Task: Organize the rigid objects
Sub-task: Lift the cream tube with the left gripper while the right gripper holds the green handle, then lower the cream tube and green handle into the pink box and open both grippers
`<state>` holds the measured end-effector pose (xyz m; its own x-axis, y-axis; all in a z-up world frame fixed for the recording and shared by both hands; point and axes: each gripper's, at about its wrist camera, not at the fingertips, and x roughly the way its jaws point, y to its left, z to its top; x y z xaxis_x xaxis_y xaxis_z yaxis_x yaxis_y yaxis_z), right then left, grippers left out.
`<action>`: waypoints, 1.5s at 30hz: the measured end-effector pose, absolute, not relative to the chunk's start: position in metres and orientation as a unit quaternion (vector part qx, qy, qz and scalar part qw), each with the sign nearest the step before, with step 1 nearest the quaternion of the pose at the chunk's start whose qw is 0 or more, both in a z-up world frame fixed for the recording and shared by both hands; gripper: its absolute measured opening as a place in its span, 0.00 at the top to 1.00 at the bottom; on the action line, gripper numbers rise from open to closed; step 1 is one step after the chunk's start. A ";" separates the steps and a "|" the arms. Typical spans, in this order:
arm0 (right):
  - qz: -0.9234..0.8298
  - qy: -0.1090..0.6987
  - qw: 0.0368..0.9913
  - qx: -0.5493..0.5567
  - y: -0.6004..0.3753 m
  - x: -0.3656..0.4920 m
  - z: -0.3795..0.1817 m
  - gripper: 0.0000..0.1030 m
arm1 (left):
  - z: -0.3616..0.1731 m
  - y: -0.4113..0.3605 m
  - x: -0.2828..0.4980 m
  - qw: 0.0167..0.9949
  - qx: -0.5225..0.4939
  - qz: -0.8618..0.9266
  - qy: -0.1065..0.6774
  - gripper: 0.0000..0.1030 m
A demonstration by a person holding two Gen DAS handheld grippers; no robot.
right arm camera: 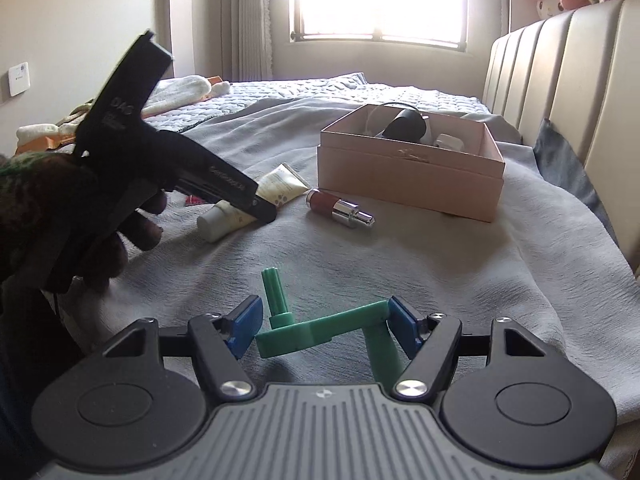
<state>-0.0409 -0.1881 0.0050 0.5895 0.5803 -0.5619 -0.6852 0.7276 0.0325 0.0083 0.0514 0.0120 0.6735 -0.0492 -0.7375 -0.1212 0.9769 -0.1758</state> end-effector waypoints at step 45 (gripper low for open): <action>0.271 0.267 0.925 -0.003 -0.198 0.057 0.021 0.23 | 0.041 0.162 -0.076 0.908 -0.310 0.164 0.229 0.71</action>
